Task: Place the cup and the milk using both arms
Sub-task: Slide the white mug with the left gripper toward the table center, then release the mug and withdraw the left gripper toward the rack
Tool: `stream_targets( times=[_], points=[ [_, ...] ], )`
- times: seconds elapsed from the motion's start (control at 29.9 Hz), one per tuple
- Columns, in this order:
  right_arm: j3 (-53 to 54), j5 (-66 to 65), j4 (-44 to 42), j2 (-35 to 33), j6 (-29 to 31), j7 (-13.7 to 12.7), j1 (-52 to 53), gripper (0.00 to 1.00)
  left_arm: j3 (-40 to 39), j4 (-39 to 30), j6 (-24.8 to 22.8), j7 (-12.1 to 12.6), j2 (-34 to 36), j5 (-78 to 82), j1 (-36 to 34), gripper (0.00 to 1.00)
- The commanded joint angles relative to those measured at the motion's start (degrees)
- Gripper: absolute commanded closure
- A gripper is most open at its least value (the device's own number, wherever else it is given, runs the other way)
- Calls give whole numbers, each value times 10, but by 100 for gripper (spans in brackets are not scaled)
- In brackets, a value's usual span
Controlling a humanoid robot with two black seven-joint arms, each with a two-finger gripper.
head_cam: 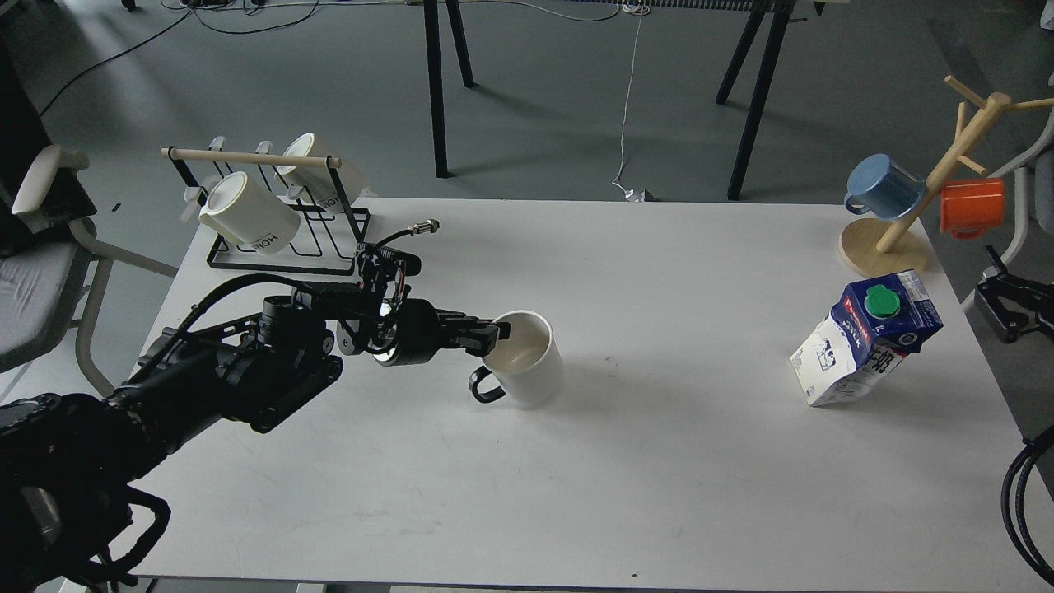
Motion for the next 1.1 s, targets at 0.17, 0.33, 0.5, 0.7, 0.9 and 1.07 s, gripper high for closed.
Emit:
stream_targets(
  times=[0.17, 0.33, 0.5, 0.7, 0.9, 1.07],
  points=[
    [-1, 0, 0, 0, 0, 0, -5, 5, -1, 0, 1, 0, 3, -2, 4, 80],
    [0, 0, 0, 0, 0, 0, -8, 5, -5, -1, 0, 0, 10, -7, 6, 71],
    [4, 0, 1, 0, 0, 0, -8, 5, -10, -11, -7, 0, 18, -43, 4, 49],
    [4, 0, 0, 0, 0, 0, -9, 5, -13, -58, -69, 0, 43, -134, -1, 20],
    [16, 1, 4, 0, 0, 1, -21, 5, -87, -98, -111, 0, 91, -310, -2, 16],
    [75, 1, 4, -28, 0, 1, -67, 5, -181, -88, -111, 0, 156, -508, 3, 16]
  ],
)
